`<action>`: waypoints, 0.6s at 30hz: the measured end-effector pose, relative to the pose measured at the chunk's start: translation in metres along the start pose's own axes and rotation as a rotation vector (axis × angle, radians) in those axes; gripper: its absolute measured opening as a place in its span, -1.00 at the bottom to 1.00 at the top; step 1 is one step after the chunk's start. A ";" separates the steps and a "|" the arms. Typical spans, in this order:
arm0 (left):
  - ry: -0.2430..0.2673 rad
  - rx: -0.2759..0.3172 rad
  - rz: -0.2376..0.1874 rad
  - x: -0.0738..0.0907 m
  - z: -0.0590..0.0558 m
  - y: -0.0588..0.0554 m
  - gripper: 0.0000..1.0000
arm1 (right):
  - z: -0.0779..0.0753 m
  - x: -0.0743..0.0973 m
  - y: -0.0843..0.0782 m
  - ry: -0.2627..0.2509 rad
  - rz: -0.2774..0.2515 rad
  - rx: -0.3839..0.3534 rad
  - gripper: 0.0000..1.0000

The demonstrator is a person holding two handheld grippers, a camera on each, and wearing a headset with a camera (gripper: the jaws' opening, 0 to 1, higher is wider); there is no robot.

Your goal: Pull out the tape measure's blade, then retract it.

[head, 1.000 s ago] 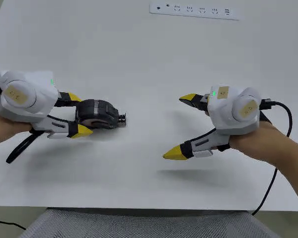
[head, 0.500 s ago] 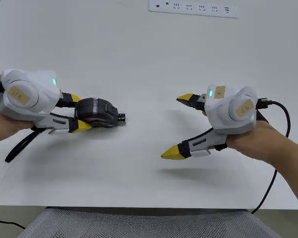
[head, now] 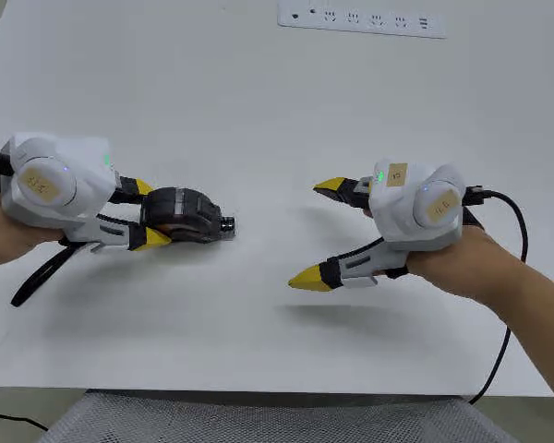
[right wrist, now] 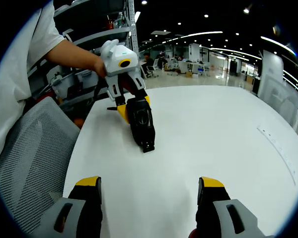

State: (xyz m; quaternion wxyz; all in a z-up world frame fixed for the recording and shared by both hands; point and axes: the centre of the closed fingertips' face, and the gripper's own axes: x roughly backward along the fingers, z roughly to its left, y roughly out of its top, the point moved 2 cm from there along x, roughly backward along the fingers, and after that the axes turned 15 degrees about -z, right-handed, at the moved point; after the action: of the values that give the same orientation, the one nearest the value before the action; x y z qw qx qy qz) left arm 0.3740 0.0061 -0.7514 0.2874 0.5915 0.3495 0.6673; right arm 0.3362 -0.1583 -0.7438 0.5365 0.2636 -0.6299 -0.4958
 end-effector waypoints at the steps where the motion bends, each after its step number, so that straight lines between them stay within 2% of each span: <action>1: -0.002 -0.002 0.001 0.000 0.000 0.000 -0.49 | -0.002 -0.002 0.000 0.001 -0.002 0.002 0.52; 5: -0.010 -0.007 0.004 0.000 0.000 0.000 -0.49 | -0.006 -0.013 0.003 0.003 -0.022 -0.008 0.48; 18: -0.023 0.009 0.005 -0.001 0.002 -0.001 -0.48 | -0.003 -0.047 0.006 0.047 -0.045 -0.008 0.23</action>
State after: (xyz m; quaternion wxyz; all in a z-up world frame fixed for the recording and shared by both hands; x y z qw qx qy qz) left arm 0.3757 0.0059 -0.7524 0.2872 0.6014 0.3478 0.6595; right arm 0.3535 -0.1171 -0.7581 0.5411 0.2873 -0.6091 -0.5036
